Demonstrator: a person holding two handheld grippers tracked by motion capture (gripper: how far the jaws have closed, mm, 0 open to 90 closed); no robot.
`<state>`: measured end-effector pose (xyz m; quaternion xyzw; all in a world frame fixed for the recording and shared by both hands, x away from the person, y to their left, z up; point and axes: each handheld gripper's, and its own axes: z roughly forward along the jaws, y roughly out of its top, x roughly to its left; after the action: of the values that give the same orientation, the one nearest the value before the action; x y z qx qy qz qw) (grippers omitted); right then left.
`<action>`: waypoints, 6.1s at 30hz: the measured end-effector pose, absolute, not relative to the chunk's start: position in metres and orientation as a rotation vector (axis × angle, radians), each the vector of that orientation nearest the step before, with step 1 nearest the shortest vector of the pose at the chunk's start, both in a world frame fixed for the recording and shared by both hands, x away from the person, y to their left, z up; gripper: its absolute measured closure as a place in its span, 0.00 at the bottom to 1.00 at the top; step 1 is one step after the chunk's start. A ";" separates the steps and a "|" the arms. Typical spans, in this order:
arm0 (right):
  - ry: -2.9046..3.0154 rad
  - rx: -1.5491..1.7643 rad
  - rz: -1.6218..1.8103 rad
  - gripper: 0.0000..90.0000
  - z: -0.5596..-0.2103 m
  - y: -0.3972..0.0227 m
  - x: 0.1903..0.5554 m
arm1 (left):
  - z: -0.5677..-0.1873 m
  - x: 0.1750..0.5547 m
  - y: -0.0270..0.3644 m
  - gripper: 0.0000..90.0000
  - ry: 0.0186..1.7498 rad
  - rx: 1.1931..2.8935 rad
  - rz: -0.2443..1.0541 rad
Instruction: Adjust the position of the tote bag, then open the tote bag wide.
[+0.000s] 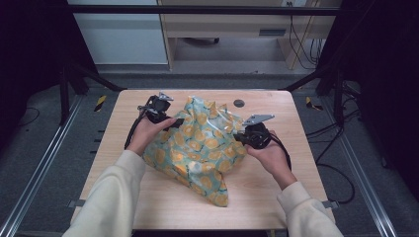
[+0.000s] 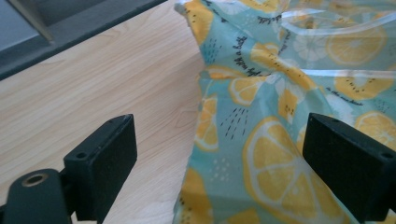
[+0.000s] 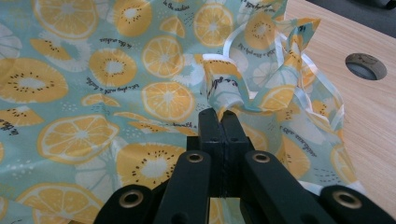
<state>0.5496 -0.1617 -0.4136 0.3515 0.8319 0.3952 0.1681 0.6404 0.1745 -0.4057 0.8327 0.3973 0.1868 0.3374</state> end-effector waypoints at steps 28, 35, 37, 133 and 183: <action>2.327 1.112 1.123 1.00 -0.409 -0.193 0.550 | -0.404 0.623 0.187 0.99 1.012 2.234 0.603; 2.302 1.110 1.107 1.00 -0.404 -0.202 0.549 | -0.396 0.611 0.202 1.00 1.023 2.192 0.654; 2.297 1.122 1.100 1.00 -0.401 -0.202 0.549 | -0.396 0.609 0.205 1.00 1.022 2.175 0.670; 2.137 0.846 1.472 1.00 -0.333 -0.190 0.419 | -0.375 0.418 0.295 1.00 0.831 1.756 0.713; 2.279 0.850 1.615 1.00 -0.412 -0.201 0.375 | -0.429 0.378 0.292 1.00 0.784 1.979 0.724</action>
<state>0.3749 -0.2013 -0.4116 0.2895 0.7756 0.5499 0.1107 0.3775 0.2916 -0.4292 0.7937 0.3147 0.2904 0.4320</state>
